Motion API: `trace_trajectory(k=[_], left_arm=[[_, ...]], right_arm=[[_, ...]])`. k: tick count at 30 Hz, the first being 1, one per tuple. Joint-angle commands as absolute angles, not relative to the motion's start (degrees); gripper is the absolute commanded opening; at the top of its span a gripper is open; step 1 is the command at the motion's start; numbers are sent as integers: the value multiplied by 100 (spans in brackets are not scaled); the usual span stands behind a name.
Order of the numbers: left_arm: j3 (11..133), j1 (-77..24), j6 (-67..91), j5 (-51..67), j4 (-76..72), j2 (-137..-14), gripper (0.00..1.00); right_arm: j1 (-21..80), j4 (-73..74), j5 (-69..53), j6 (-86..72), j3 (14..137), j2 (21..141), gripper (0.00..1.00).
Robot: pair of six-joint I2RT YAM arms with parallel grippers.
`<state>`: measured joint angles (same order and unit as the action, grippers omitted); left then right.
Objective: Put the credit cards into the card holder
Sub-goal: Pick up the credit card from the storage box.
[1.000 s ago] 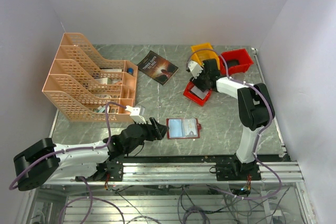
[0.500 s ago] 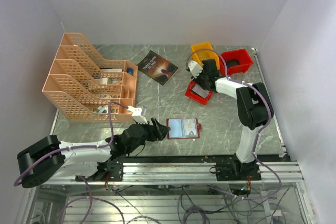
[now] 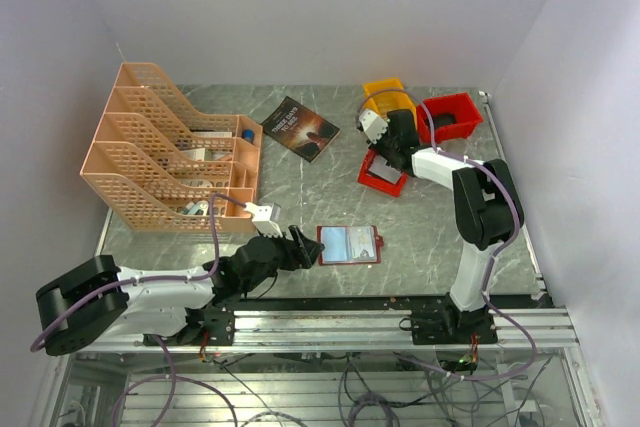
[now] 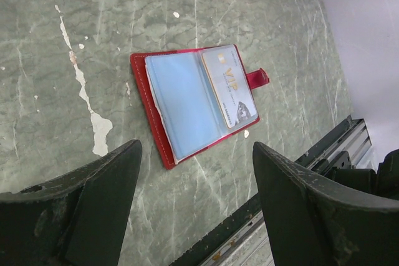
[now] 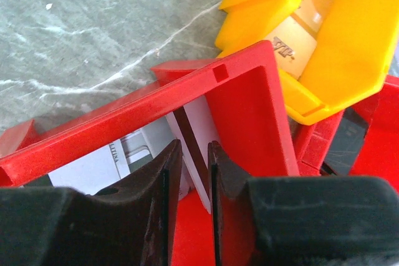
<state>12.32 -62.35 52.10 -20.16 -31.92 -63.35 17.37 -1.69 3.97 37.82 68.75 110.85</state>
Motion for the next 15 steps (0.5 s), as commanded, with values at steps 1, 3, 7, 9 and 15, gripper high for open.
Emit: trace_trajectory(k=[1,3,7,9,15], left_arm=[[1393,-6205,5177,-2008,-3437,-6359,82],[1376,-6205,5185,-2021,-3401,-6320,82],[1345,-6205,5207,-2073,-3333,-6238,83],[1344,-6205,5205,-2089,-3315,-6234,83],[1421,-6205,5181,-2086,-3325,-6376,83]], right_arm=[[1716,-568,665,3958,6868,10938,23],[1718,-588,668,3979,6911,10973,23],[1722,-608,685,4020,6995,11065,22],[1711,-647,694,4050,7025,11102,22],[1656,-569,582,4024,7175,11250,22]])
